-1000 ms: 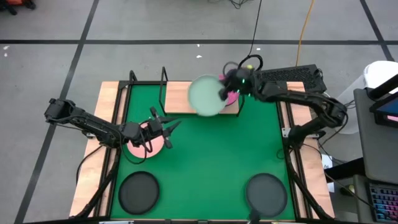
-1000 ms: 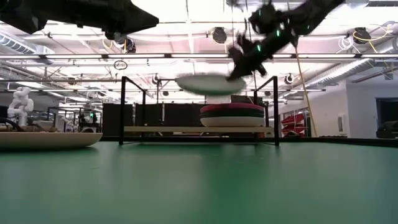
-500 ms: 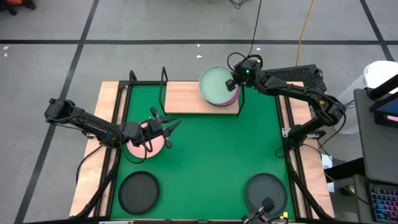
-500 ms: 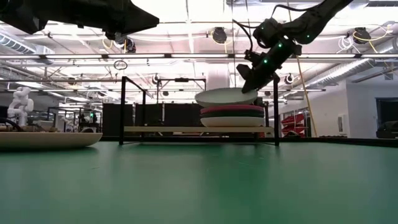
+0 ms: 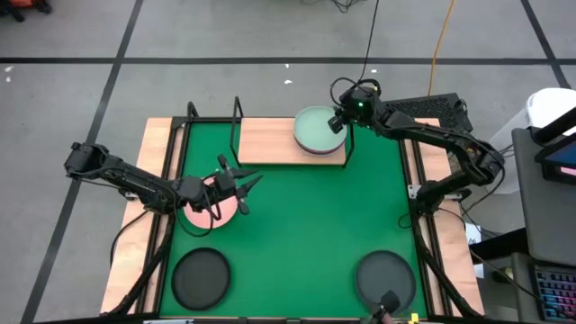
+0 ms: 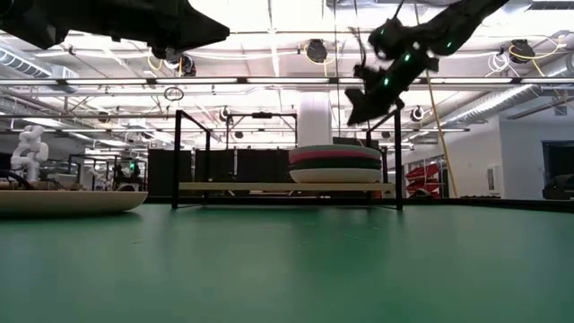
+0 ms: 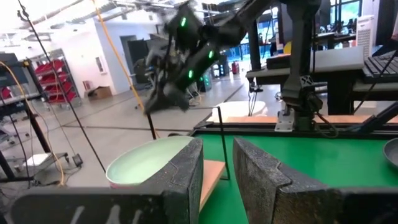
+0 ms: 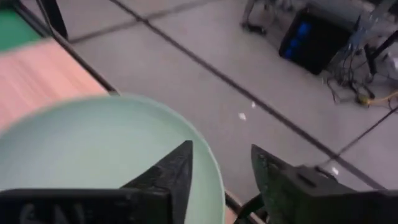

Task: Place and stack plates onto a shelf
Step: Put the orange plate on the shelf

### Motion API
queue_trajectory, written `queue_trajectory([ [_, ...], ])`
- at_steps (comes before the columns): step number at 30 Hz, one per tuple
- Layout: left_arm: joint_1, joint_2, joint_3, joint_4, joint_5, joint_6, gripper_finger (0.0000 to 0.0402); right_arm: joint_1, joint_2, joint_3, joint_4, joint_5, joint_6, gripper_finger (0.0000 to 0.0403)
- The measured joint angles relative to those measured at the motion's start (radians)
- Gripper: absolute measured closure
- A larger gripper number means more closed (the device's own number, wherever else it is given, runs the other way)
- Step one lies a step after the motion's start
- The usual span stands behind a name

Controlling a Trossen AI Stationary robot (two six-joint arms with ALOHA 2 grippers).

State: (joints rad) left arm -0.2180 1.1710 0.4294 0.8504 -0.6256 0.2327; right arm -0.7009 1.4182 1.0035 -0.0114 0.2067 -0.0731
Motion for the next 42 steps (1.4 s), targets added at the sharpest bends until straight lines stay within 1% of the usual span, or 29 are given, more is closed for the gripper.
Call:
queue_trajectory([
  [1, 0.000, 0.000, 0.000, -0.007, 0.000, -0.012, 0.0307, 0.012, -0.027, 0.000, 0.000, -0.008, 0.000, 0.0245],
  [2, 0.000, 0.000, 0.000, -0.016, 0.000, -0.024, 0.0307, 0.025, -0.060, 0.000, -0.002, -0.045, 0.004, 0.0241],
  [5, 0.000, 0.000, 0.000, -0.071, 0.000, -0.079, 0.0307, 0.088, -0.179, -0.002, -0.029, -0.221, 0.039, 0.0238],
  [7, 0.000, 0.000, 0.000, -0.129, 0.000, -0.141, 0.0307, 0.151, -0.261, -0.032, -0.024, -0.298, 0.059, 0.0242],
  [8, -0.002, 0.000, 0.000, -0.163, 0.000, -0.178, 0.0307, 0.187, -0.304, -0.059, -0.028, -0.315, 0.061, 0.0244],
  [12, -0.028, 0.000, 0.007, -0.312, 0.000, -0.352, 0.0307, 0.358, -0.461, -0.198, 0.013, -0.311, 0.061, 0.0252],
  [15, -0.045, 0.000, 0.077, -0.564, -0.001, -0.501, 0.0309, 0.479, -0.565, -0.321, 0.132, -0.299, 0.045, 0.0254],
  [18, -0.058, 0.001, 0.218, -0.921, -0.002, -0.622, 0.0309, 0.578, -0.645, -0.442, 0.279, -0.242, 0.055, 0.0254],
  [21, -0.069, 0.028, 0.370, -1.223, -0.003, -0.720, 0.0310, 0.653, -0.697, -0.542, 0.407, -0.230, 0.061, 0.0254],
  [23, -0.078, 0.040, 0.448, -1.389, 0.005, -0.770, 0.0309, 0.693, -0.712, -0.595, 0.471, -0.230, 0.061, 0.0254],
  [25, -0.080, 0.058, 0.506, -1.499, 0.036, -0.824, 0.0309, 0.726, -0.723, -0.631, 0.501, -0.230, 0.059, 0.0254],
  [28, -0.080, 0.084, 0.525, -1.650, 0.109, -0.929, 0.0309, 0.763, -0.724, -0.660, 0.515, -0.223, 0.053, 0.0254],
  [32, -0.083, 0.125, 0.516, -1.751, 0.199, -1.086, 0.0309, 0.794, -0.724, -0.660, 0.501, -0.207, 0.053, 0.0254],
  [34, -0.090, 0.162, 0.513, -1.781, 0.233, -1.138, 0.0309, 0.808, -0.724, -0.660, 0.500, -0.207, 0.053, 0.0254],
  [37, -0.102, 0.218, 0.514, -1.794, 0.256, -1.157, 0.0309, 0.828, -0.725, -0.660, 0.484, -0.207, 0.053, 0.0254],
  [39, -0.108, 0.260, 0.514, -1.766, 0.267, -1.166, 0.0309, 0.839, -0.724, -0.660, 0.470, -0.206, 0.054, 0.0254],
  [42, -0.111, 0.327, 0.514, -1.763, 0.317, -1.178, 0.0309, 0.848, -0.724, -0.660, 0.466, -0.202, 0.053, 0.0254],
])
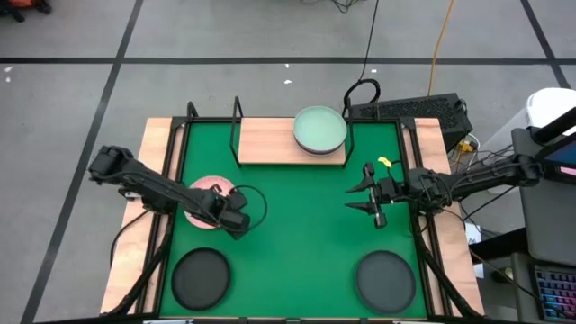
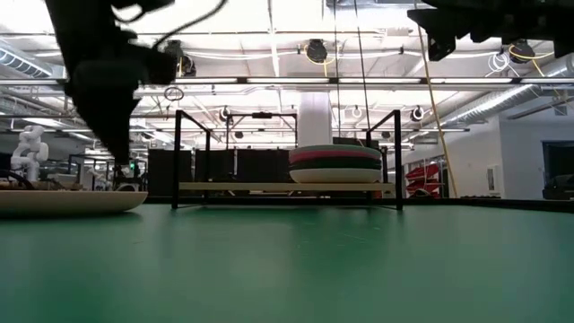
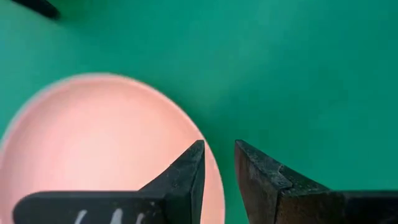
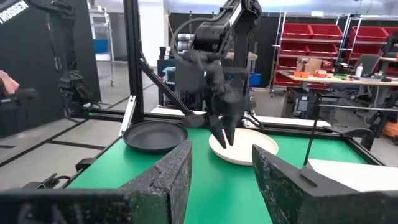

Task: Place and stack plates onto a shelf
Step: Put the orange plate on the shelf

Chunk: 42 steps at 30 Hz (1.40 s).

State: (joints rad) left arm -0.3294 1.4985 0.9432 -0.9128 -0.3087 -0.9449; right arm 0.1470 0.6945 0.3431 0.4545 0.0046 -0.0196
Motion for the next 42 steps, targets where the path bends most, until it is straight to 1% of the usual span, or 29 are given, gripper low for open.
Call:
queue_trajectory([
  [4, -0.007, 0.075, 0.000, -0.013, 0.053, -0.018, 0.0309, 0.002, 0.000, 0.000, -0.003, 0.002, 0.000, 0.0254],
  [15, -0.019, 0.187, 0.000, -0.012, 0.070, -0.035, 0.0309, 0.002, 0.000, 0.000, -0.003, 0.003, 0.000, 0.0254],
  [36, -0.019, 0.193, 0.000, 0.001, 0.073, -0.056, 0.0309, 0.002, 0.000, 0.001, -0.004, 0.004, 0.000, 0.0254],
  [38, -0.019, 0.193, 0.000, 0.002, 0.073, -0.055, 0.0309, 0.002, 0.000, 0.002, -0.023, 0.051, 0.000, 0.0254],
  [42, -0.019, 0.192, 0.000, 0.010, 0.079, -0.060, 0.0309, -0.002, 0.029, 0.023, -0.130, 0.297, -0.016, 0.0254],
])
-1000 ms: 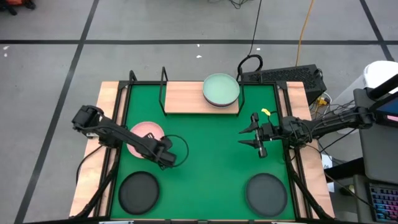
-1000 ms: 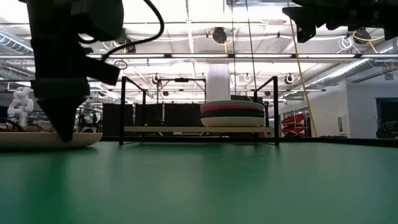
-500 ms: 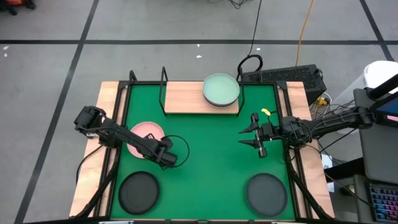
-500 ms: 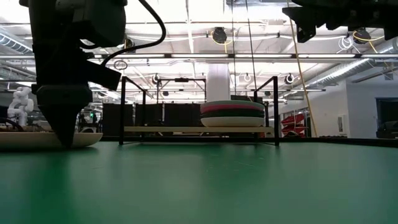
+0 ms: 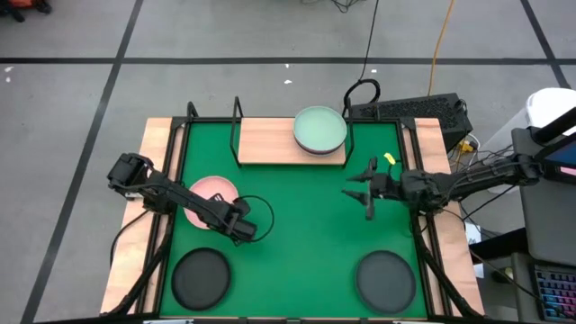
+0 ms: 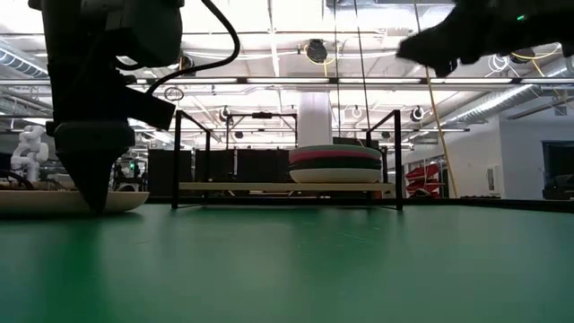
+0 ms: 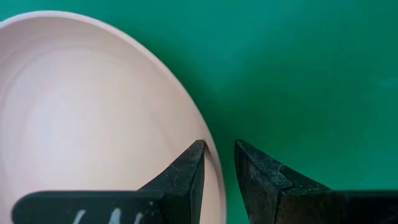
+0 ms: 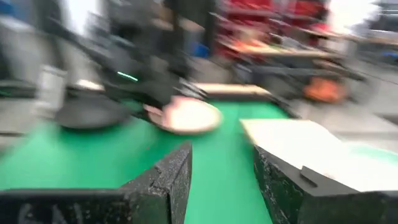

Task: Place and stack plates onto a shelf
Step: Put the orange plate on the shelf

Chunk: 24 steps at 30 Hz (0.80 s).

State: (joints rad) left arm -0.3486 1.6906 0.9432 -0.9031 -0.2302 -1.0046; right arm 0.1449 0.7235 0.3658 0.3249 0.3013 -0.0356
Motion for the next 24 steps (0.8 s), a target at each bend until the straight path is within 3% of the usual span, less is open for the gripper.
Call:
queue_trajectory([
  [2, -0.004, 0.000, 0.000, 0.009, 0.001, 0.001, 0.0309, -0.019, 0.041, 0.054, -0.076, 0.064, -0.027, 0.0254],
  [10, 0.003, 0.000, 0.000, 0.085, -0.007, 0.068, 0.0309, -0.150, 0.339, 0.337, -0.347, 0.064, -0.150, 0.0254],
  [16, 0.000, 0.000, 0.000, 0.103, -0.006, 0.086, 0.0309, -0.281, 0.524, 0.417, -0.354, 0.065, -0.271, 0.0254],
  [21, 0.000, 0.000, 0.000, 0.103, -0.007, 0.096, 0.0309, -0.384, 0.600, 0.443, -0.336, 0.059, -0.306, 0.0255],
  [24, 0.000, 0.000, 0.000, 0.102, -0.007, 0.116, 0.0309, -0.435, 0.628, 0.443, -0.323, 0.004, -0.318, 0.0255],
])
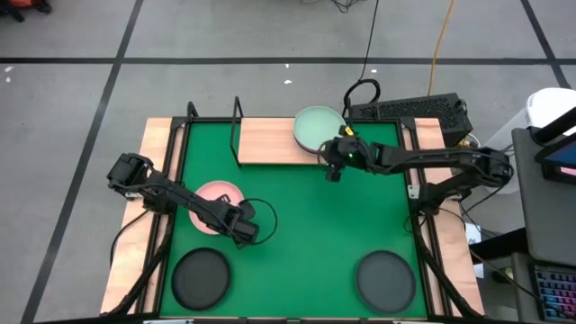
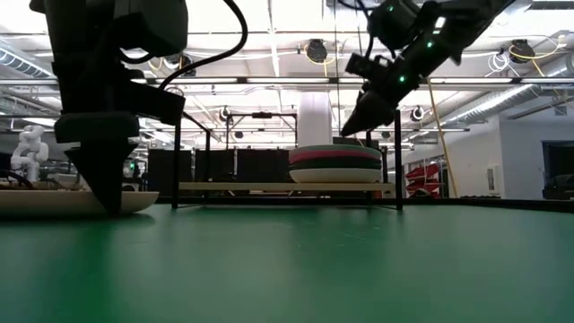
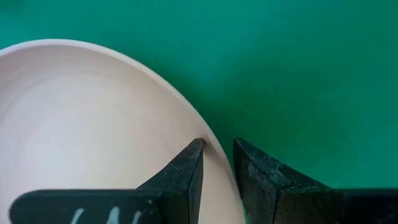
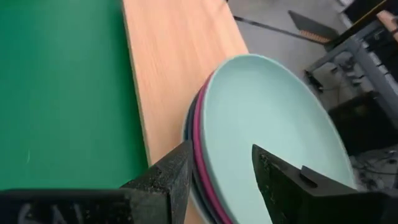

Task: Place and stack plates onto a shelf
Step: Put the orange plate on the shelf

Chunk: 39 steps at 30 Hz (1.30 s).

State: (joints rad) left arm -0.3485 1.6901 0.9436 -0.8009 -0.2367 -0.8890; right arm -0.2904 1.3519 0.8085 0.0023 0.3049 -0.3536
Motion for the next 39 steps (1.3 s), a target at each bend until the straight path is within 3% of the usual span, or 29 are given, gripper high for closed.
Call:
queue_trajectory([
  [11, 0.000, 0.000, 0.000, 0.002, -0.015, 0.015, 0.0309, -0.083, 0.041, 0.000, 0.024, -0.101, -0.025, 0.0255],
  [36, 0.000, 0.000, 0.000, 0.055, -0.027, 0.060, 0.0310, -0.086, 0.030, -0.002, 0.031, -0.099, -0.001, 0.0255],
  [39, 0.000, 0.000, 0.000, 0.054, -0.020, 0.066, 0.0328, -0.087, 0.013, -0.002, 0.027, -0.097, 0.001, 0.0255],
])
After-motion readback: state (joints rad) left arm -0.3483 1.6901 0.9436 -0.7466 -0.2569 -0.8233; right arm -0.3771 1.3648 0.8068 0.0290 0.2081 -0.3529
